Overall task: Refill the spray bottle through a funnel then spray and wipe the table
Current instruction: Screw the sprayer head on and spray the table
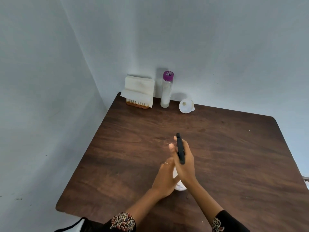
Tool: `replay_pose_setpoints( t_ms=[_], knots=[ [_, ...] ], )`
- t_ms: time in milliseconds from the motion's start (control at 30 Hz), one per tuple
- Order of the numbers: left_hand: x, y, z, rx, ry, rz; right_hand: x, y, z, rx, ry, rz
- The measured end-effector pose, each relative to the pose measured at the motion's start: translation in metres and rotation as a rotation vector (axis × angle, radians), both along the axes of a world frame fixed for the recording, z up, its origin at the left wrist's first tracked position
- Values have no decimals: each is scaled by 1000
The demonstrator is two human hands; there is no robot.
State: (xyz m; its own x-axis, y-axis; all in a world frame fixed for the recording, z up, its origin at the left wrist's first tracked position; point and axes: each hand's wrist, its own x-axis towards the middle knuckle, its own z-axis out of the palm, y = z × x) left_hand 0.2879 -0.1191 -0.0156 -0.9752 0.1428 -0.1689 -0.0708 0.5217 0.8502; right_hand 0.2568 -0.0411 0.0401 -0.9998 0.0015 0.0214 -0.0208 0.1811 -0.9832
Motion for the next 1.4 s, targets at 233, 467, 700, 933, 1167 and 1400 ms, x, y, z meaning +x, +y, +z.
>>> replay_pose_setpoints(
  t_ms=[233, 467, 700, 933, 1167, 1400],
  knots=[
    [25, 29, 12, 203, -227, -125, -8, 29, -3, 8, -160, 94],
    [39, 42, 14, 288, -327, -121, -1, 35, -10, 245, -377, 216],
    [36, 40, 16, 251, -323, -102, 2, 32, -8, 173, -313, 191],
    [35, 41, 20, 280, -353, -137, 3, 35, -10, 132, -360, 36],
    [36, 37, 17, 268, -306, -125, 5, 40, -13, 67, -363, 115],
    [25, 33, 23, 242, -214, -80, -5, 50, 23, 62, -301, 321]
  ],
)
